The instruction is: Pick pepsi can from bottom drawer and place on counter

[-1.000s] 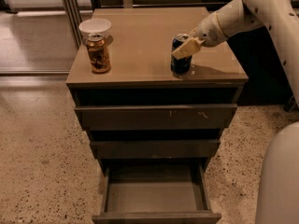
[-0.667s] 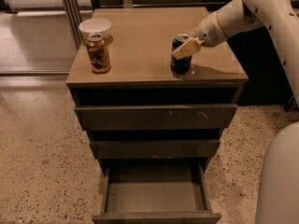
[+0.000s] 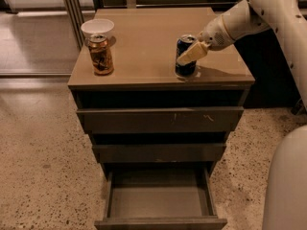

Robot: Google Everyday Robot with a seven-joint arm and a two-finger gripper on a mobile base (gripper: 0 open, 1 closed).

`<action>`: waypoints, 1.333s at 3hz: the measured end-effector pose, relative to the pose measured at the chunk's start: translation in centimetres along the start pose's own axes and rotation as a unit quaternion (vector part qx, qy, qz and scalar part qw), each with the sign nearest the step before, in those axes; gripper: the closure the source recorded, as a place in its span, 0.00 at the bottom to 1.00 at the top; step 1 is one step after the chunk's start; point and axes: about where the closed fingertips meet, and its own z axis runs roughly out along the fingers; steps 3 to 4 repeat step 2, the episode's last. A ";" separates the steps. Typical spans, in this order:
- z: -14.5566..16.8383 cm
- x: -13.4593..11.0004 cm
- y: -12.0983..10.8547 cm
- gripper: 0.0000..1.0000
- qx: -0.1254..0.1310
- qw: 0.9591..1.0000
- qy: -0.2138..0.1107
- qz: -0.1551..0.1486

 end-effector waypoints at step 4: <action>0.0 0.0 0.0 0.00 0.000 1.000 0.000 0.000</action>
Offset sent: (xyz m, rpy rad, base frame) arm 0.0000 0.0000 0.0000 0.0000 0.0000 0.0000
